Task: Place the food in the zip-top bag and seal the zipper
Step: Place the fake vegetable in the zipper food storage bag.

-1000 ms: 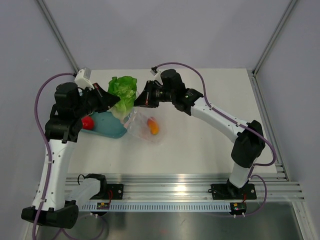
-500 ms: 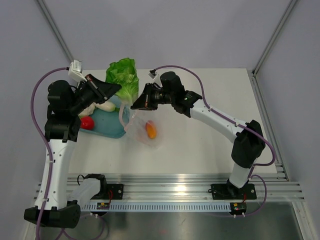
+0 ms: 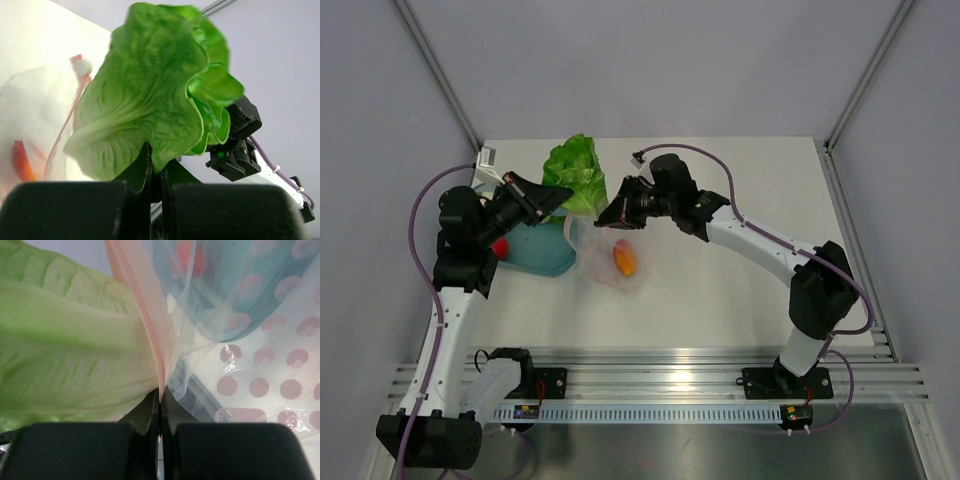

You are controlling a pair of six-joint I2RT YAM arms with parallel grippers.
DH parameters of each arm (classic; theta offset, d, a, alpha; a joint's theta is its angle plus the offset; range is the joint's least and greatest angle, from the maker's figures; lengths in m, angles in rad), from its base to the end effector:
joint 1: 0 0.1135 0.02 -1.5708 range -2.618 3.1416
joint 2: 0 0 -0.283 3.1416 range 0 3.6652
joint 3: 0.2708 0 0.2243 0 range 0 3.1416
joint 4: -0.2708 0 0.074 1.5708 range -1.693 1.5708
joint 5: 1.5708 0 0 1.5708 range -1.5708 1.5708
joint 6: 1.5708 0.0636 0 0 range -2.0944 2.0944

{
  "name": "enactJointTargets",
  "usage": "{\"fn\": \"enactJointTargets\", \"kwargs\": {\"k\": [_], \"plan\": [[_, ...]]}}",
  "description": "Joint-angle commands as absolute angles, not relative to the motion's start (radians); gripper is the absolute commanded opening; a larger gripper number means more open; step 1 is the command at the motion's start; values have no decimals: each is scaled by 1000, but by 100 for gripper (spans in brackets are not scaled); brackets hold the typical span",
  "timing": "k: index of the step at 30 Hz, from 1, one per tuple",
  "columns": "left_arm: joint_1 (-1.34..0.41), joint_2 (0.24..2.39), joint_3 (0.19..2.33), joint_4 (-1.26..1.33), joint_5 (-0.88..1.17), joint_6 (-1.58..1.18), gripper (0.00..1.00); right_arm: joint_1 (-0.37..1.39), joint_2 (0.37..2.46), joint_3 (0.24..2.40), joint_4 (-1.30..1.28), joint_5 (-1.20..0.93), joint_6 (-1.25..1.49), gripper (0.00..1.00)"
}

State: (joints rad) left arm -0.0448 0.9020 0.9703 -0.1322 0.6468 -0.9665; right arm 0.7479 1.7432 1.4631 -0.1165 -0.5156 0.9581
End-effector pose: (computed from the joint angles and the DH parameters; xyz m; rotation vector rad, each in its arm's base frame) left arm 0.1787 -0.0464 0.4022 -0.2782 1.7664 -1.2753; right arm 0.2808 0.3033 0.3403 -0.1572 2.2887 1.5243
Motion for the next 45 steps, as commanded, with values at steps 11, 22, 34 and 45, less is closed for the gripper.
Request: {"fn": "enactJointTargets", "kwargs": {"k": [11, 22, 34, 45], "plan": [[-46, 894, 899, -147, 661, -1008, 0, 678, 1588, 1436, 229, -545, 1063, 3], [-26, 916, 962, -293, 658, -902, 0, 667, 1588, 1445, 224, -549, 1058, 3], [-20, 928, 1025, -420, 634, -787, 0, 647, 1586, 1460, 215, -549, 1054, 3], [-20, 982, 1183, -653, 647, -502, 0, 647, 1644, 1558, 83, -595, 982, 3]]}}
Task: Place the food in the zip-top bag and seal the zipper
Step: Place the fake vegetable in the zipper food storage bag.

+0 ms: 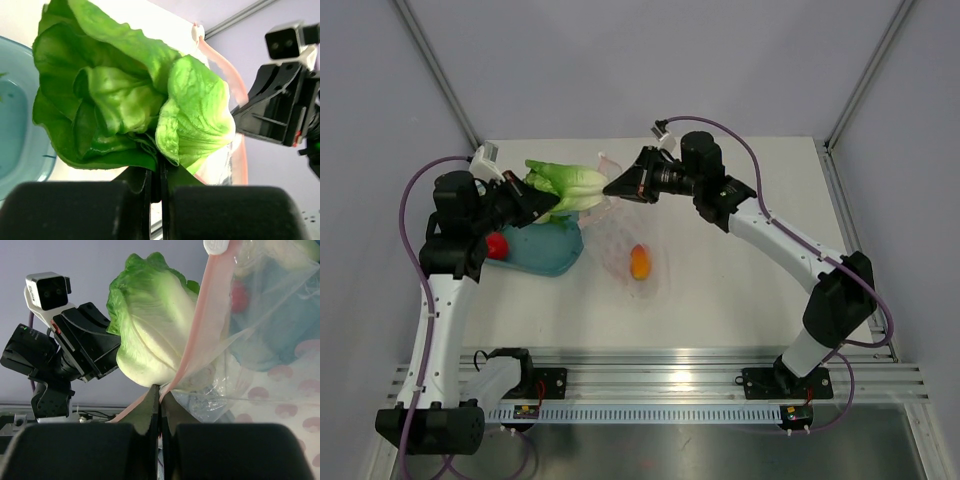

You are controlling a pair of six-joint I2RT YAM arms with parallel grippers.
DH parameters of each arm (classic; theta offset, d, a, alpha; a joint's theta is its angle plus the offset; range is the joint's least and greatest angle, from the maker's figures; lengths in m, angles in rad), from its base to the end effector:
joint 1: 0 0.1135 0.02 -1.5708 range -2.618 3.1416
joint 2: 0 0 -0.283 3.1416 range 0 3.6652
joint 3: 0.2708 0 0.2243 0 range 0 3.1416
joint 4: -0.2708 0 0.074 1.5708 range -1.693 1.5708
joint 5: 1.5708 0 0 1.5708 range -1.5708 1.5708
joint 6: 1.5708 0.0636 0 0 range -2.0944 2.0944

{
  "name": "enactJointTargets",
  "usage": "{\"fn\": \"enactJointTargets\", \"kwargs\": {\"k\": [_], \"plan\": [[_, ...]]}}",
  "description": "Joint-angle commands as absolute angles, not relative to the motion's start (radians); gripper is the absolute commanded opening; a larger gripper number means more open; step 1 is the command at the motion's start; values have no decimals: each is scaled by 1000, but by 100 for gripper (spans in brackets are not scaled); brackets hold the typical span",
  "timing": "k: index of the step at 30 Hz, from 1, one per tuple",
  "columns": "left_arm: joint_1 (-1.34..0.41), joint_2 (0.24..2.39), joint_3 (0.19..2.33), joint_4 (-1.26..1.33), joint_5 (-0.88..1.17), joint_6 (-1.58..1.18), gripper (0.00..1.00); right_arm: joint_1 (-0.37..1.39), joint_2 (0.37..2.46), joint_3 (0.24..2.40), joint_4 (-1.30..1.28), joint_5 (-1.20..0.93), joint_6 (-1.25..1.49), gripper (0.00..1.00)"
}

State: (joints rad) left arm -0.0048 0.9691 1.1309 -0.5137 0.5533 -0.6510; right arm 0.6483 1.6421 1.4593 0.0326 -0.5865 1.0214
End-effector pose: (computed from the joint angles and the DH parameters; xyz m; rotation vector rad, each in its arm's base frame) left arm 0.1835 -0.0343 0.3967 -0.2527 1.9729 -0.9631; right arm 0.2889 0.2630 0.3965 -0.1373 2.0301 1.6546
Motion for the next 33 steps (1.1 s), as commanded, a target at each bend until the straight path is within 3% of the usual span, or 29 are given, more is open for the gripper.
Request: {"fn": "enactJointTargets", "kwargs": {"k": [1, 15, 33], "plan": [[-20, 989, 1190, -672, 647, -486, 0, 647, 1654, 1577, 65, -597, 970, 3], [-38, 973, 1141, -635, 623, -491, 0, 650, 1695, 1628, -17, -626, 940, 3], [-35, 894, 833, -74, 609, -1048, 0, 681, 1727, 1552, 132, -634, 1022, 2]]}}
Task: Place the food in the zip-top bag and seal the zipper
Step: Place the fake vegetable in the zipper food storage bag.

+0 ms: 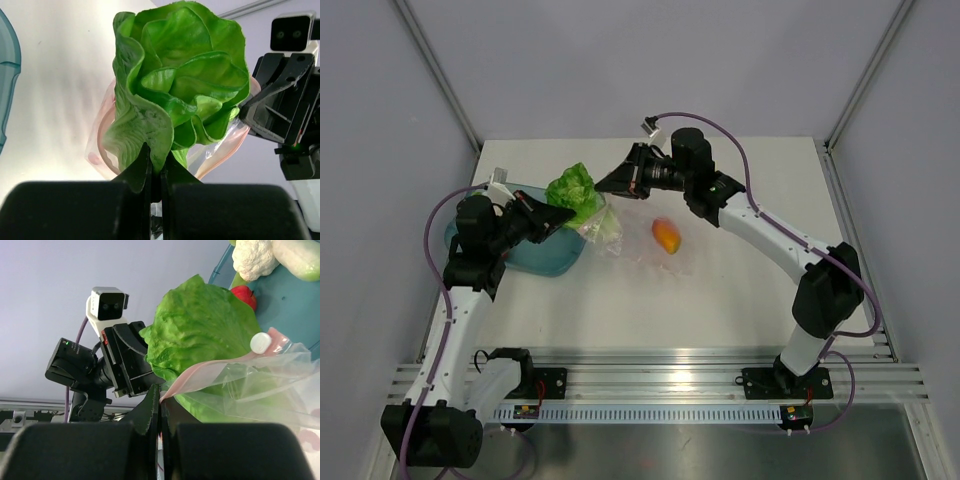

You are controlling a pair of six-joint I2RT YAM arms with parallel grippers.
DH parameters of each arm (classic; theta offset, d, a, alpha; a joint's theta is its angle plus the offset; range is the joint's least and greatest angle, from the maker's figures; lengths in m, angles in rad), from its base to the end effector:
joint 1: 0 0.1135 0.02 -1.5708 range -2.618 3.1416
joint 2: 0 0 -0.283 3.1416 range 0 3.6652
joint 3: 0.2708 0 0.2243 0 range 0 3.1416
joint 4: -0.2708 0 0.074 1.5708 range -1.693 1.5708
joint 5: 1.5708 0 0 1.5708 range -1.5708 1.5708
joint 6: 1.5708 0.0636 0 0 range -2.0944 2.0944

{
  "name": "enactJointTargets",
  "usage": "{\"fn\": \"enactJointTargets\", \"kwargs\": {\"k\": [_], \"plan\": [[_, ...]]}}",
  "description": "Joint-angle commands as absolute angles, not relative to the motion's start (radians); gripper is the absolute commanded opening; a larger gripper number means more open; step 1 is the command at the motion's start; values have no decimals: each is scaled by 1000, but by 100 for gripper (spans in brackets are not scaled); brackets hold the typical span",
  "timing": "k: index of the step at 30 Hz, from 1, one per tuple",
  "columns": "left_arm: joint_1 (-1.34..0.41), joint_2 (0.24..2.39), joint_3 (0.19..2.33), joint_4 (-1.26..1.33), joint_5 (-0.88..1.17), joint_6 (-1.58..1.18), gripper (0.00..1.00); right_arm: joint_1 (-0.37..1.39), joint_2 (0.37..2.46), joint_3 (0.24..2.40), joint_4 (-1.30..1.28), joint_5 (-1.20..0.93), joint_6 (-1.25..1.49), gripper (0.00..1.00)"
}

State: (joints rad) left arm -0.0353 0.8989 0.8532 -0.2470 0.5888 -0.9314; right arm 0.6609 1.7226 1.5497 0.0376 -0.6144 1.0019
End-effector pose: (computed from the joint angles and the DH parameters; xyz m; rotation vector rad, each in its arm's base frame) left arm 0.1826 -0.0418 0.3484 -0.4478 1.9436 -1.1943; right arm 0.3018 0.2811 0.3982 -0.2015 2.0142 1.6755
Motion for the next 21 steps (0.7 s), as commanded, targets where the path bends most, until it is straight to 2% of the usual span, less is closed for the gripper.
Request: {"fn": "enactJointTargets", "kwargs": {"k": [1, 10, 21], "plan": [[-35, 896, 831, -48, 617, -1063, 0, 681, 1729, 1551, 135, -634, 1022, 2], [-35, 908, 787, 34, 704, -1166, 0, 681, 1741, 1531, 136, -620, 996, 2], [-40, 908, 747, -121, 764, -1025, 0, 681, 1772, 1624, 126, -658, 965, 2]]}}
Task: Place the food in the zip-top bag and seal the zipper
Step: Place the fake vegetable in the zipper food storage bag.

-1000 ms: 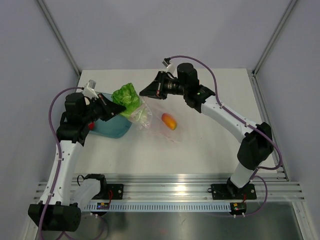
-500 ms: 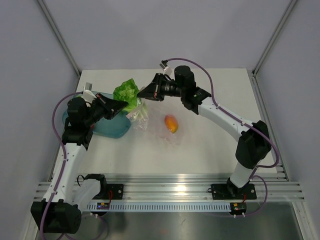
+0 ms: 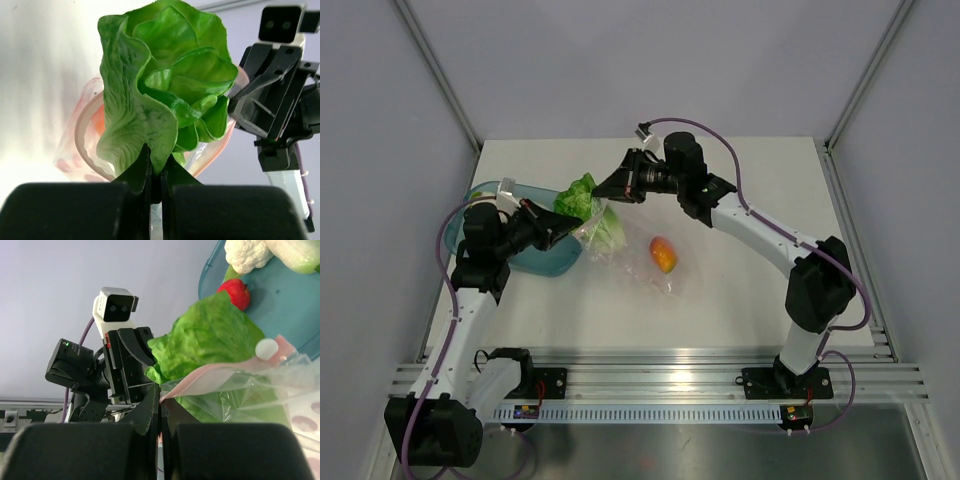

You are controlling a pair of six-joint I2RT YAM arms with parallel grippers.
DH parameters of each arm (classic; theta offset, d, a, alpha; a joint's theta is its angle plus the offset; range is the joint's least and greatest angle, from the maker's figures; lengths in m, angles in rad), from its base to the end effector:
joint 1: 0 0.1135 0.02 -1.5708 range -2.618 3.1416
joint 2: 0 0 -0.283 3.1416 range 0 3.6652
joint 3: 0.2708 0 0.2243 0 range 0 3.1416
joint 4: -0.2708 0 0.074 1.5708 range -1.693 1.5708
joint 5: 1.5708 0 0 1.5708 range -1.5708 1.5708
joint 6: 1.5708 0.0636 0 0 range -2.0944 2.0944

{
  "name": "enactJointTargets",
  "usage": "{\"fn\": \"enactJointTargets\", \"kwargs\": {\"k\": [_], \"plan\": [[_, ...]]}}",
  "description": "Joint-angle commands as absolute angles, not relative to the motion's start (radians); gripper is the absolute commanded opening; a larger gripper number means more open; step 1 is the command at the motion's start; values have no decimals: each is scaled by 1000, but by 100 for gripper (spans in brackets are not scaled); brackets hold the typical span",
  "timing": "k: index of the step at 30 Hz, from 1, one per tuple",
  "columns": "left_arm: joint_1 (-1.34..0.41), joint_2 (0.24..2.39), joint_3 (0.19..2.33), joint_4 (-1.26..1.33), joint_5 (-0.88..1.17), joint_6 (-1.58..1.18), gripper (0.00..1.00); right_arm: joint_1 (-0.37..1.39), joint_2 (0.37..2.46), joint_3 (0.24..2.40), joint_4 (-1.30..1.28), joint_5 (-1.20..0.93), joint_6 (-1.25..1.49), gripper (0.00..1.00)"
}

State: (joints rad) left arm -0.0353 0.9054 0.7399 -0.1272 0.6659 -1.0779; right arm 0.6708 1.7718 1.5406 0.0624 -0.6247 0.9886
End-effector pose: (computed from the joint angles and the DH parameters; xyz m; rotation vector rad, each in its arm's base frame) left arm 0.1856 -0.0459 0.3239 -0.5433 1.9649 -1.3548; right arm 0.3093 0.2930 0.3786 -0.2205 2.0499 1.6722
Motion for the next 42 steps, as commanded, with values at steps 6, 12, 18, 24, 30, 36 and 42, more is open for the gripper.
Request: {"fn": "enactJointTargets", "kwargs": {"k": [6, 12, 18, 24, 30, 36, 42], "plan": [[-113, 956, 773, -127, 743, -986, 0, 684, 1819, 1700, 146, -710, 988, 2], [-190, 988, 798, -147, 686, -933, 0, 696, 1870, 1759, 121, -736, 980, 2], [-232, 1055, 847, -236, 643, -818, 0, 706, 1867, 1766, 135, -742, 985, 2], [-299, 1115, 888, -222, 580, -775, 0, 710, 1853, 1744, 184, -739, 1012, 2], [-305, 1091, 897, -189, 609, -697, 0, 710, 1798, 1662, 247, -716, 1029, 2], [-298, 1025, 960, -288, 656, -591, 0, 709, 1799, 1649, 187, -700, 1000, 2], [-164, 907, 896, -267, 715, -707, 0, 707, 1799, 1652, 18, -650, 882, 2]]}}
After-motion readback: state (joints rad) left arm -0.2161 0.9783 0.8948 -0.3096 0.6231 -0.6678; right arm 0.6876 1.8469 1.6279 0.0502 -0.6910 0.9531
